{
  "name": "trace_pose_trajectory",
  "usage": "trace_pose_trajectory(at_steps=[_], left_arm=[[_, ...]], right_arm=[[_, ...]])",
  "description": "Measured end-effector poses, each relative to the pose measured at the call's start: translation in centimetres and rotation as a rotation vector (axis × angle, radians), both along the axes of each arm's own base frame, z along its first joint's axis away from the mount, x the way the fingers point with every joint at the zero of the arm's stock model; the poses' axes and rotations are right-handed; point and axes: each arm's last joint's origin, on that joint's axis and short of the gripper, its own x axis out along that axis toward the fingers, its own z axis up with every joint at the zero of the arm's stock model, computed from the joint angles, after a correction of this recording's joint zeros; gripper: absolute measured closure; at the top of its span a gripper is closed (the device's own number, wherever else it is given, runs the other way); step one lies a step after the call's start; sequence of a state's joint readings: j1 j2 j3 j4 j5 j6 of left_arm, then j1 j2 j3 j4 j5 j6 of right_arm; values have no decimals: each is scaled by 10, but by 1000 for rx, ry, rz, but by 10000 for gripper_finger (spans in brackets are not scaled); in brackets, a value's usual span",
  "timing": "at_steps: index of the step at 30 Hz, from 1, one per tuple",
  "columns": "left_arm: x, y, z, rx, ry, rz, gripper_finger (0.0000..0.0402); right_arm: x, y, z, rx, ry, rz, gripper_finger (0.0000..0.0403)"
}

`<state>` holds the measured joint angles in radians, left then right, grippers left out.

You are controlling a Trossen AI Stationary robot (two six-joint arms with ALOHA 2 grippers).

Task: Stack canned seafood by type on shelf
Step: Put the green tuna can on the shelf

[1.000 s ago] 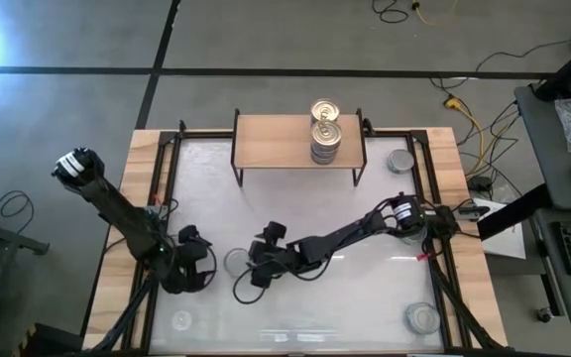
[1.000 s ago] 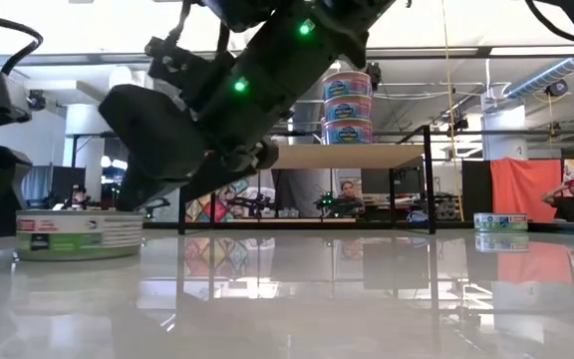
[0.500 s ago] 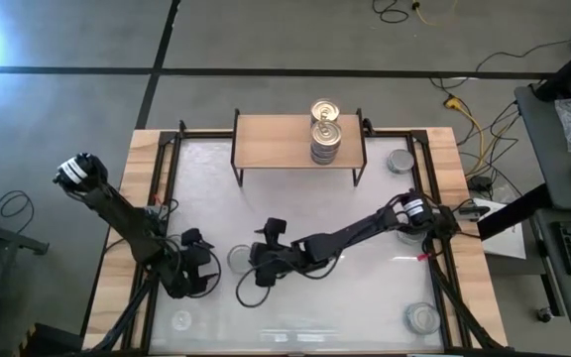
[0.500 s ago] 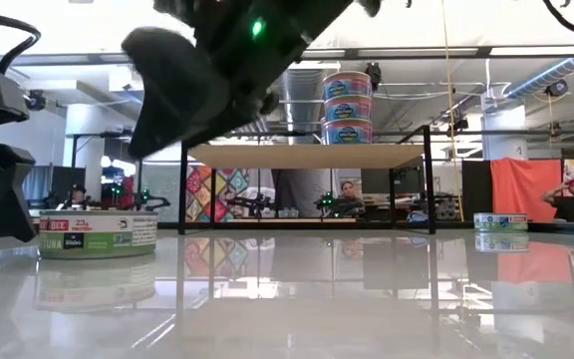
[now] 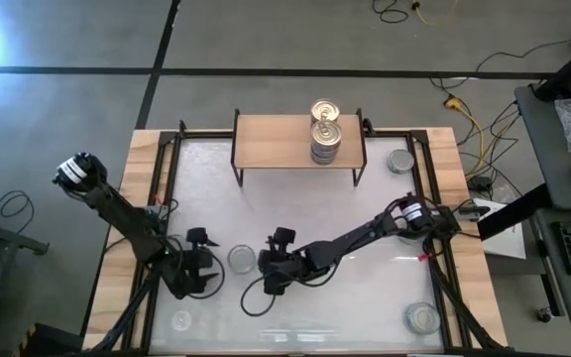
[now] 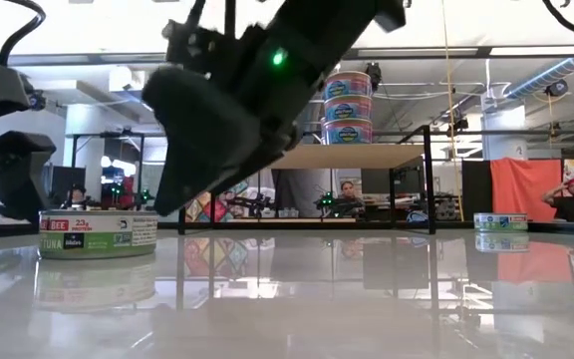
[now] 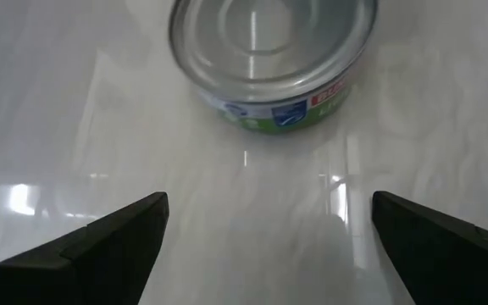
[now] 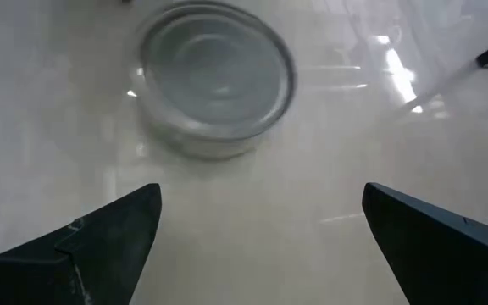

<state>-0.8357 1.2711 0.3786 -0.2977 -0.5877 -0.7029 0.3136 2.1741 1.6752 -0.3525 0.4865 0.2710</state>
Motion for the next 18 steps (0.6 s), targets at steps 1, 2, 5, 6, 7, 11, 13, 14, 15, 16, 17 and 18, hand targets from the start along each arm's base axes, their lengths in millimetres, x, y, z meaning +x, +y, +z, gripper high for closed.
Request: trace_pose_trajectory(at_steps=[1,2,5,6,7,11,13,14,15,16,17,18], left_arm=[[1,0,0,2,8,-17,6],[2,1,0,4,17,-36,6],[5,4,2,5,42,-83,6],[7,5,4,5,49,-99,6],[8,8,5,6,56,-114,6],[17,19,7,-30,64,-203,6],[21,25,4,-50,53,-236,6],[23,29,3,-57,45,-248,6],[25,32,3,-60,39,-261,6],[27,36,2,-61,31,-269,6],[30,38,2,-59,18,-277,6],[32,39,2,-60,6,-286,6]], right_arm=[[1,-1,-2,1,-4,-4,3],[2,-2,-3,-1,-4,-5,3],[5,-2,-7,9,-19,6,3],[6,-1,-9,22,-18,16,3],[6,0,-11,33,-18,24,3],[10,1,-17,46,-36,30,3],[11,-2,-19,38,-38,22,3],[12,-4,-19,34,-37,18,3],[13,-7,-21,32,-34,13,3],[13,-10,-23,30,-31,6,3],[14,-13,-24,25,-27,1,3],[15,-15,-24,20,-23,-2,3]])
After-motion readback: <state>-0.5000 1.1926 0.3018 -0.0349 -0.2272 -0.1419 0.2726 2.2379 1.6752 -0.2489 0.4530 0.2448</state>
